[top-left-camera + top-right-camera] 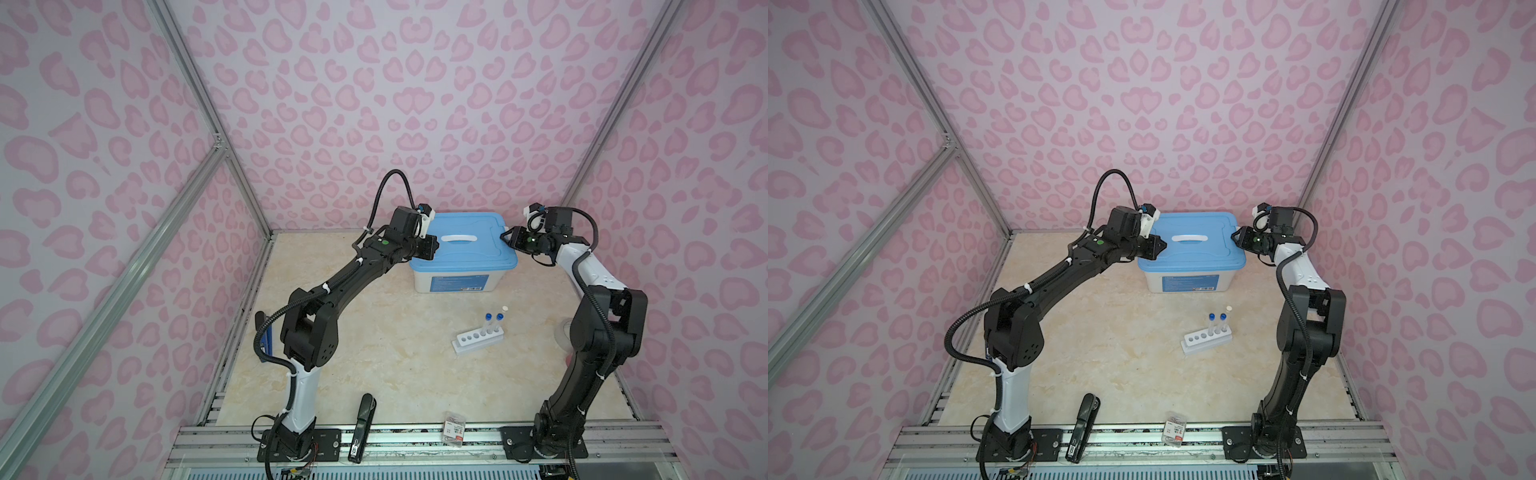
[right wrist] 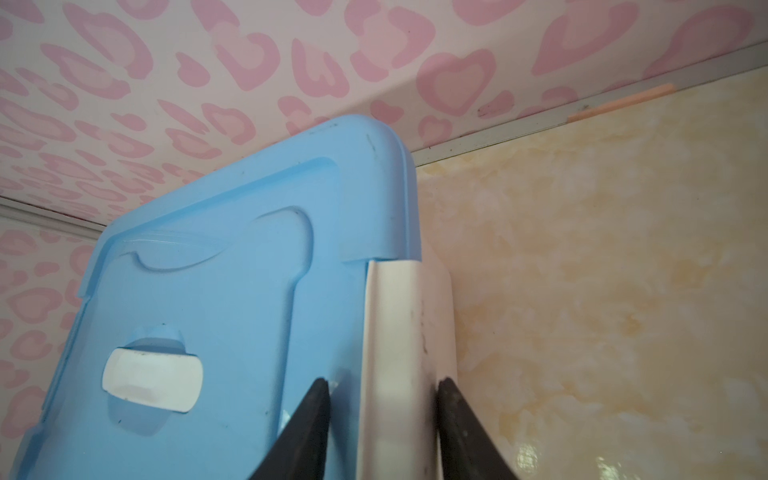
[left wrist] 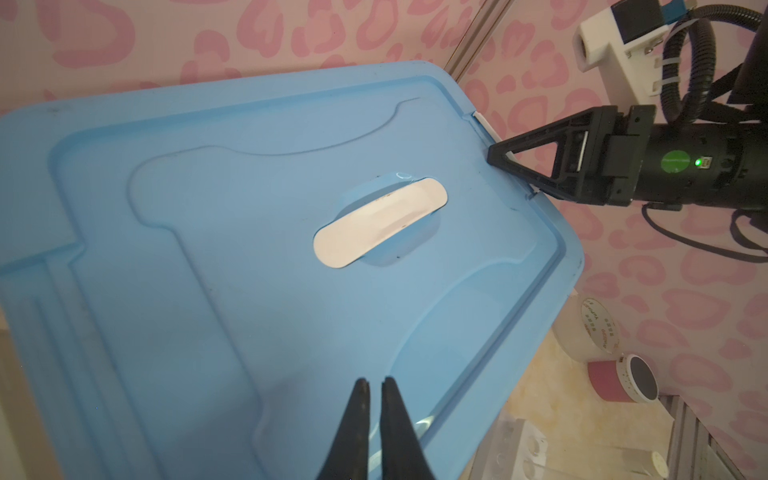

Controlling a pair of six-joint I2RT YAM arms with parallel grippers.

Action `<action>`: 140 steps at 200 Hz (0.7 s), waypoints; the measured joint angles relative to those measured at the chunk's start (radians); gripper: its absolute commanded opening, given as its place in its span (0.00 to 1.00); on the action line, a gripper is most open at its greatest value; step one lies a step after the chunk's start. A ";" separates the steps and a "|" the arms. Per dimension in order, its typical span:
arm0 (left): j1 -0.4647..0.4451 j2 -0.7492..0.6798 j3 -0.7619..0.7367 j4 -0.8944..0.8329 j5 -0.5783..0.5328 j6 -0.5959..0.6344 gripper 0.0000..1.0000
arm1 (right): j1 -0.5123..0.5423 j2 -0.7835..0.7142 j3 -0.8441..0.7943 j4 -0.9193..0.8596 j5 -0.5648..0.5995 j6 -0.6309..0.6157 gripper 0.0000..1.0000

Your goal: Organize the chemistry lab equipment

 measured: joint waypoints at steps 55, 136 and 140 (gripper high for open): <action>0.000 0.000 -0.006 0.000 0.008 0.000 0.10 | 0.024 0.014 0.037 -0.024 0.076 -0.026 0.38; 0.000 0.000 -0.010 0.000 0.018 0.000 0.09 | 0.041 0.018 0.053 -0.030 0.143 -0.035 0.35; 0.000 0.000 -0.010 0.000 0.018 0.000 0.09 | 0.041 0.018 0.054 -0.030 0.147 -0.035 0.35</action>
